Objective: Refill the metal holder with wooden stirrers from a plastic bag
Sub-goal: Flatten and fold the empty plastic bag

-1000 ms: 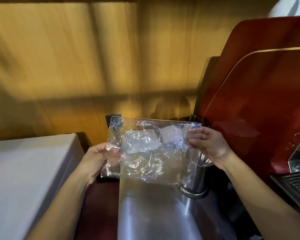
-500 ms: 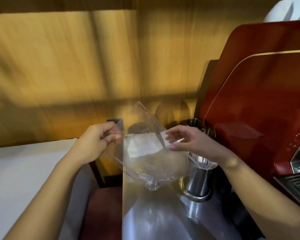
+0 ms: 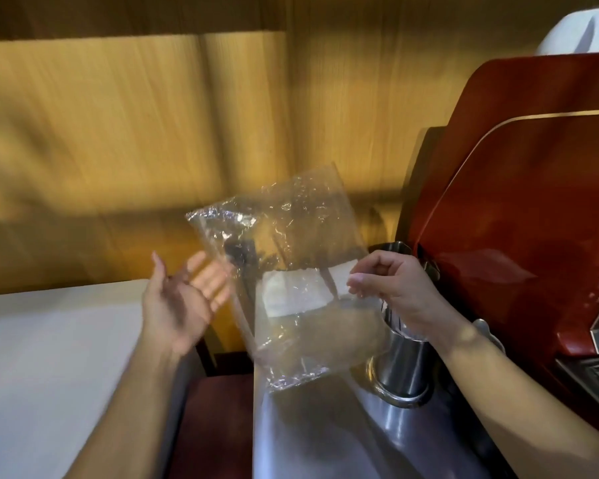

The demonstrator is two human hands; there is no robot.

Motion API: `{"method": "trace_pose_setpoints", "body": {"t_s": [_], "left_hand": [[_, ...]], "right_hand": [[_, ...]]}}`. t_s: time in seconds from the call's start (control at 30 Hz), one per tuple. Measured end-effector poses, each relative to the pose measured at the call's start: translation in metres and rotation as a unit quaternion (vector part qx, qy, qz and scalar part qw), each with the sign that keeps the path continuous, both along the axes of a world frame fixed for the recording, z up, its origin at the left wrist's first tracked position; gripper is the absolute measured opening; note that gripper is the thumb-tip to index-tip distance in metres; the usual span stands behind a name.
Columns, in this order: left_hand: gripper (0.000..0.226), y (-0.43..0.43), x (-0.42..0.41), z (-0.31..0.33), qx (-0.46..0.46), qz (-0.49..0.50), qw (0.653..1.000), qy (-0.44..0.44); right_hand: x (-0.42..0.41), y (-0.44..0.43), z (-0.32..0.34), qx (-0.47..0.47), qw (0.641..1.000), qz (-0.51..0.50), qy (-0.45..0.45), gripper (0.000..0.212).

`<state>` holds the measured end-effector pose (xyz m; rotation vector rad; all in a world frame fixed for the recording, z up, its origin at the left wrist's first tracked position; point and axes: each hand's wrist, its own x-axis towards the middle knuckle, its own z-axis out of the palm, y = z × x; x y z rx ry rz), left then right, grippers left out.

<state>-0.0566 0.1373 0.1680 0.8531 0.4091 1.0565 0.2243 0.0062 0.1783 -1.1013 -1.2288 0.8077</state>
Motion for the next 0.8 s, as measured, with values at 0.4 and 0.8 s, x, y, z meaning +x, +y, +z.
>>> {"method": "trace_pose_setpoints", "body": {"t_s": [0.4, 0.8], "left_hand": [[0.035, -0.028, 0.043, -0.017, 0.085, -0.159, 0.967, 0.182], [0.012, -0.044, 0.05, -0.003, 0.18, -0.06, 0.931, 0.312]], "right_hand": [[-0.008, -0.004, -0.035, -0.085, 0.987, -0.046, 0.125, 0.013], [0.009, -0.025, -0.03, -0.107, 0.99, 0.043, 0.082, 0.013]]}}
